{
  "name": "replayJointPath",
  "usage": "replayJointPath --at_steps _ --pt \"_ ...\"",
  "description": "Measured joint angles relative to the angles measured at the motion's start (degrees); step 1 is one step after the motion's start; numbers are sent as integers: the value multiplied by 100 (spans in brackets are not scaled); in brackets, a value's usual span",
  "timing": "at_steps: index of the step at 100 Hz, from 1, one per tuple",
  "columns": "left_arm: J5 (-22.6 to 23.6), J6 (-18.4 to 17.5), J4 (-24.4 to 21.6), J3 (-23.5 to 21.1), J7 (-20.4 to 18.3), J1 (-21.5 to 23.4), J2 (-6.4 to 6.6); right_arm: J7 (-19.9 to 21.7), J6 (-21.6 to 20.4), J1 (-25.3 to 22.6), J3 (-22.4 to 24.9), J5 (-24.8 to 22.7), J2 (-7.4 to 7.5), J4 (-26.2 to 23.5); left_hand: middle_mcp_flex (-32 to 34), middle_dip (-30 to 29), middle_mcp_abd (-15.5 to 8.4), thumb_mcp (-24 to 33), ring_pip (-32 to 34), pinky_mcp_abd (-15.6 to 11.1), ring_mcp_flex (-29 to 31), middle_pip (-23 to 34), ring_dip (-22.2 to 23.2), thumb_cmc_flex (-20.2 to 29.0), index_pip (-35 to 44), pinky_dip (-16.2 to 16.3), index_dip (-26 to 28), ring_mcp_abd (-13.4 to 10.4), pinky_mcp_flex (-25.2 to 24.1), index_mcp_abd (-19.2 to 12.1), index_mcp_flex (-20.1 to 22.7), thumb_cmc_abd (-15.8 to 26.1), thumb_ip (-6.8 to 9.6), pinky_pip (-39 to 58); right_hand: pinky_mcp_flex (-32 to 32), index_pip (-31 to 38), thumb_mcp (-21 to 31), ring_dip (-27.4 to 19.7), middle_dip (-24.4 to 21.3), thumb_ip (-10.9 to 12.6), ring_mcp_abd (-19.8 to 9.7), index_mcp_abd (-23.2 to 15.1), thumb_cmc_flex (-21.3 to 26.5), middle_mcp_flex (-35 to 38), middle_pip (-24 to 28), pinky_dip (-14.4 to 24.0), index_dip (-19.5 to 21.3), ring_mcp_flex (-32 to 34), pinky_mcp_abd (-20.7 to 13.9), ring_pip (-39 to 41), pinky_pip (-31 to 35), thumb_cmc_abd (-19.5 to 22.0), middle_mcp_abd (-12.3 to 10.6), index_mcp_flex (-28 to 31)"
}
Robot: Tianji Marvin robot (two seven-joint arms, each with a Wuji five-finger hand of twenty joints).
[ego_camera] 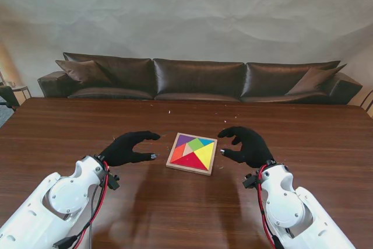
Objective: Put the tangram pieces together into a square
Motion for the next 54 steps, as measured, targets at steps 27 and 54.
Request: replayJointPath --at_steps 27,54 --pt "-346 -63 -47 -149 216 308 -64 -235 -15 -42 7 58 -16 -13 -97 -57 14 -96 -20 2 -60 -14 -8 97 0 75 33 21 128 18 0 -1 5 -494 0 0 0 -18 -10 0 0 -1 0 18 2 -29 0 8 1 -4 -40 -1 0 7" --pt "-452 -79 -36 -145 319 333 -95 -259 -6 -64 27 53 -23 -43 -99 -61 15 -160 -21 2 -60 -50 -11 97 -3 221 33 23 128 21 -3 -1 112 -636 0 14 1 -19 -14 0 0 2 0 22 2 -47 0 12 1 -4 -65 -1 0 10"
